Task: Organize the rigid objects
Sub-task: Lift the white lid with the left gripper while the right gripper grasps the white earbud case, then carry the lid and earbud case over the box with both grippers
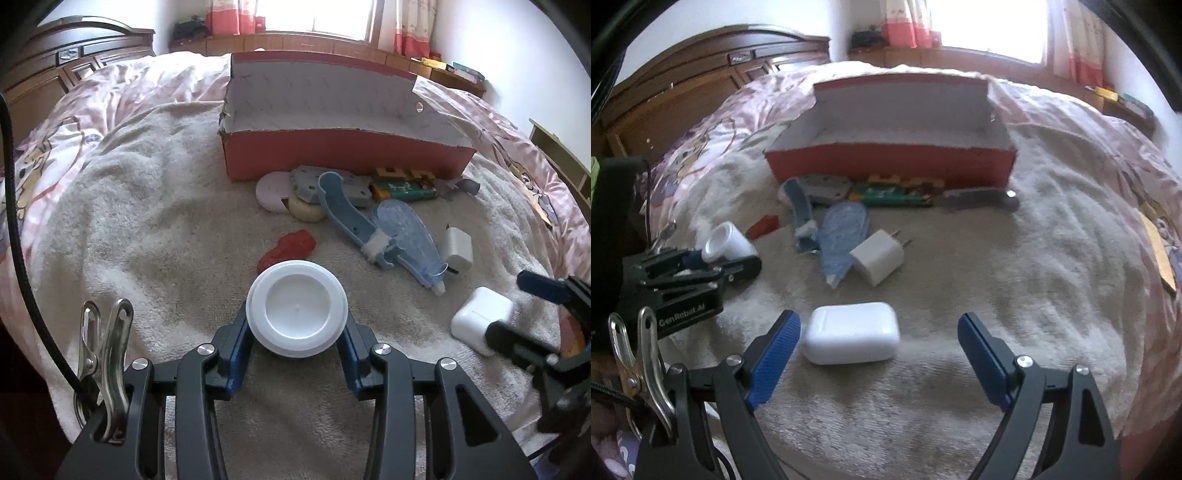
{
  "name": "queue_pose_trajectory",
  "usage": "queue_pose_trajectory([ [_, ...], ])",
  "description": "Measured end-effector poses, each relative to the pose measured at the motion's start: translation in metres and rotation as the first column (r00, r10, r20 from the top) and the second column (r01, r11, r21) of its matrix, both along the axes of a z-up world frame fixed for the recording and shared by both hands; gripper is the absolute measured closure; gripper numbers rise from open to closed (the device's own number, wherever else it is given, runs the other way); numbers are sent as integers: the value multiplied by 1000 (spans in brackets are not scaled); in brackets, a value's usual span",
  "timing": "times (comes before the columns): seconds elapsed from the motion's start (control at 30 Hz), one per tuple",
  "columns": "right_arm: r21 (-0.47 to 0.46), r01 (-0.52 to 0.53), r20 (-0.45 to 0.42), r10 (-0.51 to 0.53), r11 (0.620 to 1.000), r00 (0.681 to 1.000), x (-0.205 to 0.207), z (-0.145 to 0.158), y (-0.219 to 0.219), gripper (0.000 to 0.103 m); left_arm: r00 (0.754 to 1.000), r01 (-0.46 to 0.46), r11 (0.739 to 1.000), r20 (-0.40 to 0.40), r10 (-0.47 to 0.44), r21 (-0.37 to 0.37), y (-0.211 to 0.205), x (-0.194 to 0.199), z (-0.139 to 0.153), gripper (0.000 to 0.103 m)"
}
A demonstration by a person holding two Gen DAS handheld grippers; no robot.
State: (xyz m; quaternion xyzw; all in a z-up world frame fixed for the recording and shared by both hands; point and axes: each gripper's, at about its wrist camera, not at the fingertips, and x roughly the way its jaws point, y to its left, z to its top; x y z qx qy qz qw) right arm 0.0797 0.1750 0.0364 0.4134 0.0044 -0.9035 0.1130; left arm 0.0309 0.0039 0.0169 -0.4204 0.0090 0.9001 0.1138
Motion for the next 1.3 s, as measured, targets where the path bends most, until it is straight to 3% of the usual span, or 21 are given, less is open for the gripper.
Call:
queue_pose_trajectory([
  [0.27,1,-31,70,31,1000,997,-10,-15,-6,21,999,5,1000,-35,-4,16,-1,6,6,61],
  [0.4,15,-34,54,34,999,998,-8,-15,-7,43,998,18,1000,-61,-17,18,0,10,12,61],
  [0.43,24,-32,50,31,999,998,-7,-15,-7,44,998,21,1000,-63,-20,16,0,10,14,61],
  [0.93,10,-35,-6,35,999,999,-14,5,-3,44,995,55,998,-82,-54,18,7,2,34,61],
  [1.3,2,-30,-76,30,1000,997,-51,41,4,44,992,67,998,-104,-65,14,22,-42,62,61],
])
